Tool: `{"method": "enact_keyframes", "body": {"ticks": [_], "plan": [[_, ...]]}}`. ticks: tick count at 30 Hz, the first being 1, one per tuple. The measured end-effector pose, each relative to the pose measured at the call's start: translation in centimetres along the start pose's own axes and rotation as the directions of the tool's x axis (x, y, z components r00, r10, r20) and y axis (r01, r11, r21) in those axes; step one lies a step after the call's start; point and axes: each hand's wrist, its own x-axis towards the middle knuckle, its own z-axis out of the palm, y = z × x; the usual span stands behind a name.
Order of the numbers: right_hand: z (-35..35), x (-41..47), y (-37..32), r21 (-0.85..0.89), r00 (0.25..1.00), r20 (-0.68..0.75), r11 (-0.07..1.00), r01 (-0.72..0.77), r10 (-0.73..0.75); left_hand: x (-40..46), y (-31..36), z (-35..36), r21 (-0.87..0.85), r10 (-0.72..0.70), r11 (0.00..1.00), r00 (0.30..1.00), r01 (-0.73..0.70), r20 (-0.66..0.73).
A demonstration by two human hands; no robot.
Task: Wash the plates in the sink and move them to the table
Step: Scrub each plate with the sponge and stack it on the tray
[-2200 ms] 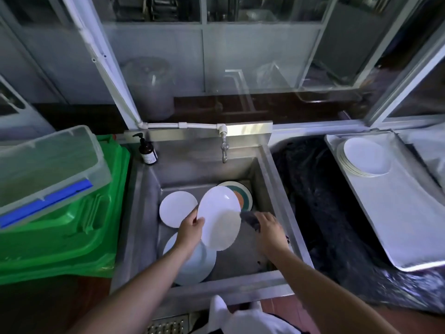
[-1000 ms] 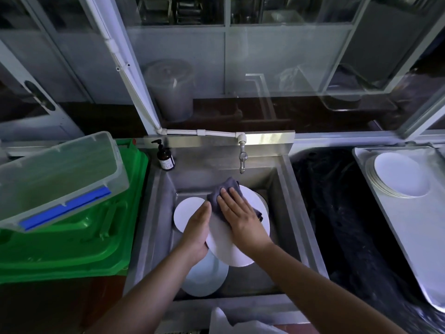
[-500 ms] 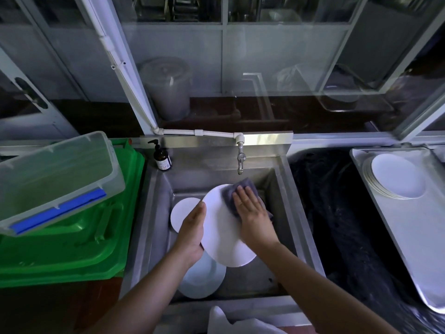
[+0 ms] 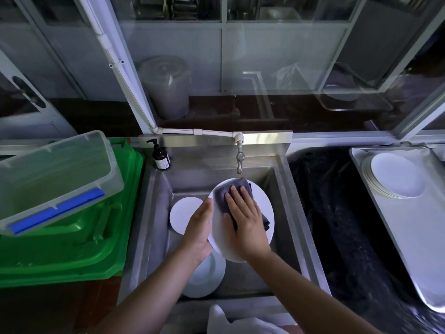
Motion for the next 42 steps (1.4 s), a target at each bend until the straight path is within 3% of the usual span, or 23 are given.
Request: {"method": "enact_keyframes", "body": {"ticks": [3,7,11,14,17,20,21,24,25,28,30,31,35,39,42], "plan": [[0.9,-0.3,-1.5,0.011,0.999,-0.015,0.999,0.047,-0.047,-0.1,0.0,0.4,0.001,0.056,0.998,0.998,-0.056,-0.004],[-0.1,0.7,1.5,0.006,0.978,0.069,0.981,0.195,-0.195,-0.2,0.3,0.5,0.021,0.038,0.999,0.999,-0.038,-0.027],[-1.0,1.8,4.1,-0.003,0.998,0.058,1.000,0.006,-0.006,-0.6,0.4,1.0,0.045,0.003,0.999,1.000,-0.002,-0.010],[-0.6,1.5,2.1,0.005,0.999,-0.019,0.999,-0.043,0.043,-0.9,0.2,1.4,0.030,0.002,1.000,1.000,-0.002,-0.009],[-0.1,0.5,-0.8,-0.021,0.998,0.006,0.998,0.060,-0.060,-0.7,-0.1,1.6,-0.020,0.050,0.999,0.999,-0.050,-0.013],[-0.6,0.9,0.8,-0.067,0.982,0.067,0.982,0.178,-0.174,-0.8,-0.1,1.3,-0.017,0.030,0.999,1.000,-0.030,-0.008],[-0.9,1.5,2.1,-0.080,0.989,0.068,0.988,0.134,-0.129,-0.8,0.0,1.2,0.009,0.018,1.000,1.000,-0.018,-0.008],[-1.4,2.9,2.8,-0.065,0.973,-0.023,0.971,-0.231,0.230,-1.0,0.0,1.2,0.064,-0.007,0.998,1.000,0.008,-0.018],[-1.1,2.9,1.5,-0.061,0.966,-0.034,0.964,-0.259,0.257,-1.0,-0.1,1.4,0.060,-0.003,0.998,1.000,0.005,-0.024],[-0.5,1.1,-2.2,-0.044,0.999,0.013,0.999,-0.033,0.033,-0.8,-0.4,1.5,0.000,0.060,0.998,0.998,-0.060,-0.031],[-1.1,0.6,-1.0,-0.044,0.988,0.056,0.988,0.145,-0.143,-0.9,-0.2,1.3,-0.037,0.080,0.996,0.997,-0.081,-0.017],[-1.3,0.8,0.3,-0.052,0.985,0.060,0.985,0.165,-0.162,-1.0,-0.2,1.1,-0.041,0.074,0.996,0.997,-0.075,-0.009],[-1.5,1.6,2.8,-0.045,0.985,-0.034,0.984,-0.170,0.168,-1.3,0.1,1.3,-0.003,0.058,0.998,0.998,-0.058,-0.028],[-0.1,0.0,-1.7,-0.026,1.000,0.030,1.000,0.001,0.000,-1.2,0.3,1.4,-0.022,0.108,0.994,0.993,-0.109,-0.053],[-0.9,0.0,-2.4,0.038,0.985,0.170,0.999,0.020,-0.026,-1.2,0.6,0.6,-0.035,0.076,0.996,0.996,-0.078,-0.035]]}}
